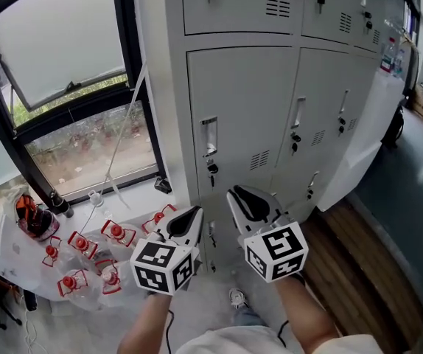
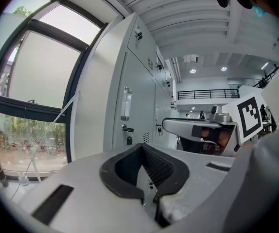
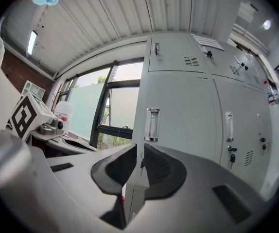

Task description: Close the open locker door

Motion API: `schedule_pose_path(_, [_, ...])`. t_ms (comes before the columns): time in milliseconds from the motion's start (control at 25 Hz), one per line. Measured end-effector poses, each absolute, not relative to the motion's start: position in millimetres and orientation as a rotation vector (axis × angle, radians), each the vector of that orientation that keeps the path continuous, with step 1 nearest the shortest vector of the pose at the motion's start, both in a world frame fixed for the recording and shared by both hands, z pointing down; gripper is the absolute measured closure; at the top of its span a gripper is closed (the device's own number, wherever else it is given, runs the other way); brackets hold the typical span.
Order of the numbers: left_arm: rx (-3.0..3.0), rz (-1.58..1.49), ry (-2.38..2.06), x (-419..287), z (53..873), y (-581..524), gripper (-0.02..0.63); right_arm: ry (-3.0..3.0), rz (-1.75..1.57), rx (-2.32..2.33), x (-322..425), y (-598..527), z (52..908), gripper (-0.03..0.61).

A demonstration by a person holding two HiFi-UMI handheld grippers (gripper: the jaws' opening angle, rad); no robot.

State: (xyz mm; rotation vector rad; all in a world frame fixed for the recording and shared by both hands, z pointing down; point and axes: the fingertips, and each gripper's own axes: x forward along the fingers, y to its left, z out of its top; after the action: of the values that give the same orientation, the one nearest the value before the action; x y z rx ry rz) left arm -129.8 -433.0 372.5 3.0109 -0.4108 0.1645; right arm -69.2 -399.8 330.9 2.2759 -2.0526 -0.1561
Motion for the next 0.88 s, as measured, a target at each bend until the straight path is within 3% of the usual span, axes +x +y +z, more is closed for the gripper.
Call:
schedule_pose_path(240, [3.009,0.164,-0.377,-125,375,-418,0.607,-2.052,-0.122,2.283,-71,-378,335,0.572])
schedule_pose_path(880, [3.026,0.163,-0.374,-122,368,-416,0.607,-2.074,-0.11,2.301,-70,-371,335,0.572])
